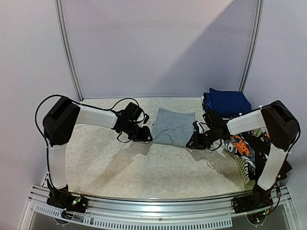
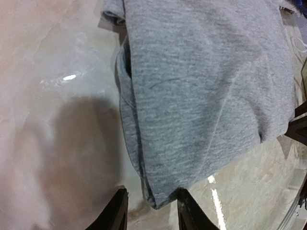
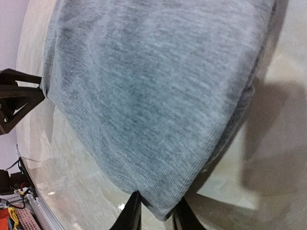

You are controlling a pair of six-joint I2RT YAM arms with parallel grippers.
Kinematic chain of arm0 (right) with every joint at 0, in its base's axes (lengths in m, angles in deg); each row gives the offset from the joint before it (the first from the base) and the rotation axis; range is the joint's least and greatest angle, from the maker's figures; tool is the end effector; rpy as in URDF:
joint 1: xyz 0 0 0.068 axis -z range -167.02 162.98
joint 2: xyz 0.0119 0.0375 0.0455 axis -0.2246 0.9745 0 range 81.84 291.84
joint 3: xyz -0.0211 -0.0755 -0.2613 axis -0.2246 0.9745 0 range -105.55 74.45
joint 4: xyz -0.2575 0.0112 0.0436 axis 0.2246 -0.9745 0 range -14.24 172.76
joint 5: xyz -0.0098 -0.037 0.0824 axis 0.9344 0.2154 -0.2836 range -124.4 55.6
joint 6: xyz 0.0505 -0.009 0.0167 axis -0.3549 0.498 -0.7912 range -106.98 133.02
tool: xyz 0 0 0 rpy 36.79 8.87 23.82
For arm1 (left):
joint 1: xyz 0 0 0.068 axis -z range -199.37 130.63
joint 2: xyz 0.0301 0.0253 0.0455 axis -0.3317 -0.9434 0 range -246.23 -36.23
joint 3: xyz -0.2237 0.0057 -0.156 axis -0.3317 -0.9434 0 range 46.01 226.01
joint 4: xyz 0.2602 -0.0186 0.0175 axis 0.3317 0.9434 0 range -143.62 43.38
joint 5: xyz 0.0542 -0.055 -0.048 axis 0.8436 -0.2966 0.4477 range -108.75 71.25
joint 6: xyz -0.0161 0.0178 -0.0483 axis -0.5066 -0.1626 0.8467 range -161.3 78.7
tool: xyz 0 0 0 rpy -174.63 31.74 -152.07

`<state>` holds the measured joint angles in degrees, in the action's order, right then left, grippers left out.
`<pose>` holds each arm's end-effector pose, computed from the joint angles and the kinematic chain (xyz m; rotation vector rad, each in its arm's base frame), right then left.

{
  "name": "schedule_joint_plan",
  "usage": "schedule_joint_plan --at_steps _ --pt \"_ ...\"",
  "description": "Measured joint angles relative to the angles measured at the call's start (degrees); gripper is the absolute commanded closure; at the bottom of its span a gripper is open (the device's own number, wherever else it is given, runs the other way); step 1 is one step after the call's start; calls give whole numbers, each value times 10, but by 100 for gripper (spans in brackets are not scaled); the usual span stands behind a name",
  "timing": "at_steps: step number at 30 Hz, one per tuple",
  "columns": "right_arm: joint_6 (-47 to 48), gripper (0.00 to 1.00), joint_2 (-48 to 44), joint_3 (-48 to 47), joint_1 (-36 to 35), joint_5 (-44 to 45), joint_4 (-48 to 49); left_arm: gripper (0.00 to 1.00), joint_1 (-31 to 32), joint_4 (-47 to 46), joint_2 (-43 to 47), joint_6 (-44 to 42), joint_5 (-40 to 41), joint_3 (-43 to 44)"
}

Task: Fold and stack the mixed laundry pile
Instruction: Smooth out the square-folded tank top at the center of the board, then adjust the square-folded tank top at the center of the board.

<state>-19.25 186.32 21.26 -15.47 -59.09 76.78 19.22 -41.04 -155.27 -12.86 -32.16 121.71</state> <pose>0.2950 0.1767 0.1260 -0.0839 2.7217 0.9165 0.3296 -0.2738 0.1298 0.3334 2.6628 -0.7167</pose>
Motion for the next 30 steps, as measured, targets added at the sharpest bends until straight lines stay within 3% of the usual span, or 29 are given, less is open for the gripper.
schedule_joint_plan --at_steps 6,15,30 --pt "1 100 12 0 0 0 5 99 6 -5 -7 4 -4 2" --pt "15 100 6 3 4 6 -4 100 9 -12 -6 1 15 -3" --pt "30 99 -45 63 8 -7 -15 100 23 -55 80 18 32 -140"
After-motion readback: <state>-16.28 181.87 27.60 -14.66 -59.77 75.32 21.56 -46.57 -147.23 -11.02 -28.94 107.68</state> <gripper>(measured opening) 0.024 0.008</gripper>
